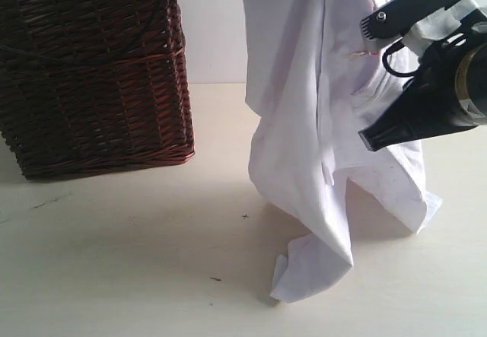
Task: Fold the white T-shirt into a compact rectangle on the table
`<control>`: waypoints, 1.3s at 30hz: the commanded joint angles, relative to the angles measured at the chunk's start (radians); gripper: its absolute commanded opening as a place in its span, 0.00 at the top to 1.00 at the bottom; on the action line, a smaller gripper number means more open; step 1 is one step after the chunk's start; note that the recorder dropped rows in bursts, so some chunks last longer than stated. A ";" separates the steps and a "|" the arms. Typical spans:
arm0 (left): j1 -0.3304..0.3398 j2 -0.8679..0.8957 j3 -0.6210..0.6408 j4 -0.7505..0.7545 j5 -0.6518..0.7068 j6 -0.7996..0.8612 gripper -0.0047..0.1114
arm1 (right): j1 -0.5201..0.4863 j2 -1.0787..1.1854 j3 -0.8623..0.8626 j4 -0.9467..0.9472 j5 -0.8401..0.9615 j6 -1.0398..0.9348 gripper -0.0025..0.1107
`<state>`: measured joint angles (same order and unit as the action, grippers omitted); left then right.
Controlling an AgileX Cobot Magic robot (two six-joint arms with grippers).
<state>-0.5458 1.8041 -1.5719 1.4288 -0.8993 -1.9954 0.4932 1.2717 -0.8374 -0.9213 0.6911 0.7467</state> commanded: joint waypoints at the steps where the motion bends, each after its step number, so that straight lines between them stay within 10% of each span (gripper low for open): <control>1: 0.001 -0.016 -0.012 0.014 -0.013 -0.020 0.96 | 0.001 -0.129 -0.026 0.015 -0.037 -0.017 0.73; 5: 0.001 -0.016 -0.012 0.029 -0.002 -0.020 0.96 | 0.001 -0.237 -0.024 0.232 -0.071 -0.168 0.49; 12: 0.001 -0.016 -0.012 0.017 -0.004 -0.030 0.96 | 0.001 -0.180 0.033 0.822 -0.234 -0.731 0.47; 28: 0.001 -0.016 -0.012 0.059 -0.018 -0.049 0.96 | 0.001 -0.127 -0.128 0.291 -0.024 -0.239 0.47; 39: 0.001 -0.016 -0.012 0.054 -0.034 -0.050 0.96 | 0.001 -0.054 -0.128 0.279 0.004 -0.228 0.51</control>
<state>-0.5458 1.8041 -1.5719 1.5050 -0.9219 -2.0401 0.4948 1.1896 -0.9589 -0.6238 0.6704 0.5110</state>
